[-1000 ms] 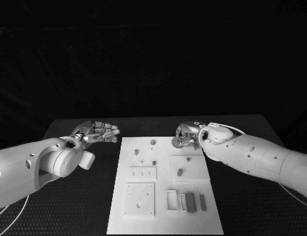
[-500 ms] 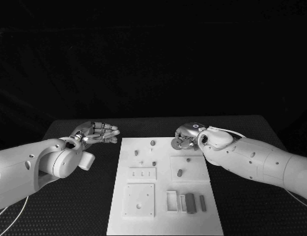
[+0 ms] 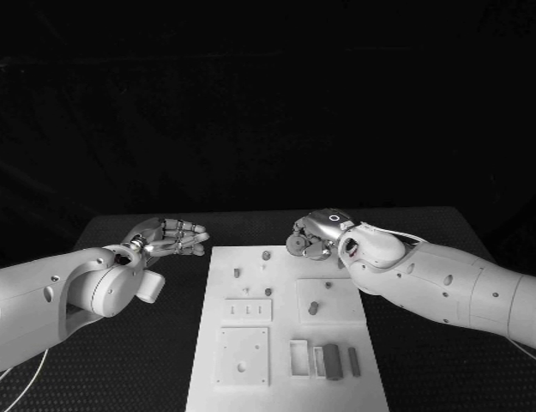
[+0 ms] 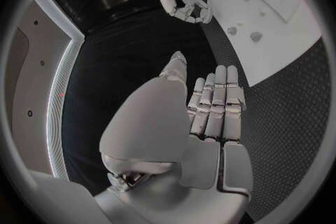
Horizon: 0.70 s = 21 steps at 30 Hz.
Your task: Assemble the parts on the task board
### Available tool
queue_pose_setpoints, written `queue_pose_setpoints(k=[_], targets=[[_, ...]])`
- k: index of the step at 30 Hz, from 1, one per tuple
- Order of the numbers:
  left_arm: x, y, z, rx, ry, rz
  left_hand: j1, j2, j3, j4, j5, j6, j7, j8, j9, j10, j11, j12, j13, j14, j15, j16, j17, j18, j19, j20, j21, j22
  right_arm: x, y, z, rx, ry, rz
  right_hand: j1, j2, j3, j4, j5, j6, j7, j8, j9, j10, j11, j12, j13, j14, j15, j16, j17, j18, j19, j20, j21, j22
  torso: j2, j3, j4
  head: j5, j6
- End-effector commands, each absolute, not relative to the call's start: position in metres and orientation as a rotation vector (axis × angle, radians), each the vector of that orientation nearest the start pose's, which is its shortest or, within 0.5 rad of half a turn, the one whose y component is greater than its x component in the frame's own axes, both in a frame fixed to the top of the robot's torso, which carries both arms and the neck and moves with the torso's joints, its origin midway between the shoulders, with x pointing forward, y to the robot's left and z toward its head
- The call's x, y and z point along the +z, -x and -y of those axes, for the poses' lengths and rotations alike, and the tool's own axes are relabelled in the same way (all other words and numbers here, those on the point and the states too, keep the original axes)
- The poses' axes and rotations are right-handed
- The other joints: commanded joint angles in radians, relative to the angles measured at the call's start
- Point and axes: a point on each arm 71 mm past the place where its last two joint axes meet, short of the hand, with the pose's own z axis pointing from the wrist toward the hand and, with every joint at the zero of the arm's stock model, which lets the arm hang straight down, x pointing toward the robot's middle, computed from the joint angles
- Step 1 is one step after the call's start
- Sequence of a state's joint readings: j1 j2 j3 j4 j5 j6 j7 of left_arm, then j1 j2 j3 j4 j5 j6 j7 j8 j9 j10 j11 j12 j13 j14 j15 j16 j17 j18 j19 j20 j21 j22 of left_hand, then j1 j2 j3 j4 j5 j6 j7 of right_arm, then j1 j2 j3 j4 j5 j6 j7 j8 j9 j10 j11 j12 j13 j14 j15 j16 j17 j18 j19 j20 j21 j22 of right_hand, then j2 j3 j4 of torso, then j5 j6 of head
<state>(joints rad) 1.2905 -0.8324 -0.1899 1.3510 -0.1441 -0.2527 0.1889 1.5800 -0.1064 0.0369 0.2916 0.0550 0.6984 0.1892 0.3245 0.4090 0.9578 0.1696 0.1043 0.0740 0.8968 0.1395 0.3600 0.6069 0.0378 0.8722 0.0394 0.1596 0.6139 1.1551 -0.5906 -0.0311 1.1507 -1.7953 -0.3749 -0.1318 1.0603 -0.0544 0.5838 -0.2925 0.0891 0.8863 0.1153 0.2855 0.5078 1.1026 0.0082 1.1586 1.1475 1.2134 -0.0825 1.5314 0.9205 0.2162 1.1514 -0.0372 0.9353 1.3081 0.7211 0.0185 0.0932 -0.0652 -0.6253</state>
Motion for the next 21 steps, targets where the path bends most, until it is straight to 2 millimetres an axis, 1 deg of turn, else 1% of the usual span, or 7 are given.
queue_pose_setpoints(k=[1,4,7,10,15,18,21], targets=[[-0.206,-0.514,-0.256,-1.23,1.038,-1.662,-0.008,-0.001,-0.002,-0.001,-0.005,-0.006,0.009,-0.006,-0.001,0.001,0.001,-0.007,-0.001,0.005,-0.001,-0.006,0.001,0.002,0.009,-0.001,-0.003,0.0,-0.215,-0.533,0.164,0.358,0.419,-1.47,0.003,-0.006,-0.004,0.003,0.001,0.08,0.001,0.004,0.023,0.006,-0.003,0.002,-0.003,0.026,-0.017,-0.004,0.0,0.046,0.008,-0.003,0.003,0.013,-0.001,0.0001,-0.0003,0.001,0.003],[-0.206,-0.514,-0.256,-1.231,1.038,-1.662,-0.008,-0.001,-0.002,-0.001,-0.005,-0.006,0.009,-0.006,-0.001,0.001,0.001,-0.007,-0.001,0.005,-0.001,-0.006,0.001,0.001,0.009,-0.001,-0.003,0.0,-0.213,-0.528,0.149,0.385,0.444,-1.456,0.002,-0.01,-0.004,0.003,0.001,0.078,0.002,0.002,0.023,0.008,-0.003,0.0,-0.006,0.028,-0.018,-0.006,-0.002,0.046,0.01,-0.003,0.002,0.013,0.001,0.0009,0.0014,0.003,0.005],[-0.206,-0.514,-0.256,-1.231,1.038,-1.662,-0.008,-0.001,-0.002,-0.001,-0.005,-0.006,0.009,-0.006,-0.001,0.001,0.001,-0.007,-0.001,0.005,-0.001,-0.006,0.002,0.001,0.009,-0.001,-0.004,0.0,-0.213,-0.526,0.136,0.408,0.461,-1.454,0.001,-0.012,-0.004,0.004,0.002,0.076,0.002,0.001,0.023,0.009,-0.003,0.0,-0.007,0.028,-0.018,-0.007,-0.005,0.046,0.01,-0.003,0.002,0.012,0.002,0.0014,0.0013,0.006,0.005],[-0.206,-0.514,-0.255,-1.234,1.037,-1.664,-0.008,-0.001,-0.002,-0.001,-0.005,-0.006,0.009,-0.006,-0.001,0.001,0.001,-0.007,-0.001,0.005,-0.001,-0.007,0.002,0.001,0.009,-0.001,-0.004,0.0,-0.217,-0.523,0.125,0.422,0.477,-1.456,0.001,-0.013,-0.004,0.004,0.002,0.076,0.002,0.001,0.022,0.009,-0.003,0.0,-0.008,0.028,-0.018,-0.008,-0.006,0.046,0.011,-0.004,0.001,0.012,0.001,0.0007,0.0015,0.008,0.006],[-0.206,-0.515,-0.254,-1.235,1.035,-1.665,-0.008,-0.001,-0.002,-0.001,-0.005,-0.006,0.009,-0.006,-0.001,0.001,0.001,-0.008,-0.001,0.006,-0.001,-0.007,0.002,0.001,0.009,-0.001,-0.004,0.0,-0.231,-0.519,0.105,0.44,0.499,-1.484,0.001,-0.015,-0.004,0.004,0.002,0.075,0.002,-0.001,0.022,0.01,-0.002,-0.001,-0.01,0.029,-0.017,-0.008,-0.006,0.046,0.012,-0.004,0.001,0.012,0.002,0.0005,0.0036,0.006,0.005],[-0.206,-0.515,-0.253,-1.237,1.034,-1.667,-0.008,-0.001,-0.002,-0.001,-0.005,-0.006,0.009,-0.006,-0.001,0.001,0.001,-0.008,-0.001,0.006,-0.001,-0.007,0.002,0.001,0.009,-0.001,-0.004,0.0,-0.24,-0.518,0.098,0.442,0.509,-1.5,0.0,-0.016,-0.004,0.004,0.002,0.074,0.002,-0.001,0.022,0.01,-0.002,-0.001,-0.011,0.029,-0.017,-0.009,-0.007,0.046,0.012,-0.004,0.0,0.011,0.002,0.0006,0.0066,0.005,0.003],[-0.206,-0.516,-0.252,-1.237,1.034,-1.667,-0.008,-0.001,-0.002,-0.001,-0.005,-0.006,0.009,-0.006,-0.001,0.001,0.001,-0.008,-0.001,0.006,-0.001,-0.007,0.003,0.001,0.009,-0.001,-0.004,0.0,-0.248,-0.518,0.094,0.441,0.517,-1.515,-0.001,-0.016,-0.004,0.005,0.002,0.073,0.003,-0.002,0.022,0.01,-0.002,-0.001,-0.012,0.03,-0.017,-0.009,-0.007,0.046,0.012,-0.004,0.0,0.011,0.002,0.0004,0.0083,0.006,0.0]])
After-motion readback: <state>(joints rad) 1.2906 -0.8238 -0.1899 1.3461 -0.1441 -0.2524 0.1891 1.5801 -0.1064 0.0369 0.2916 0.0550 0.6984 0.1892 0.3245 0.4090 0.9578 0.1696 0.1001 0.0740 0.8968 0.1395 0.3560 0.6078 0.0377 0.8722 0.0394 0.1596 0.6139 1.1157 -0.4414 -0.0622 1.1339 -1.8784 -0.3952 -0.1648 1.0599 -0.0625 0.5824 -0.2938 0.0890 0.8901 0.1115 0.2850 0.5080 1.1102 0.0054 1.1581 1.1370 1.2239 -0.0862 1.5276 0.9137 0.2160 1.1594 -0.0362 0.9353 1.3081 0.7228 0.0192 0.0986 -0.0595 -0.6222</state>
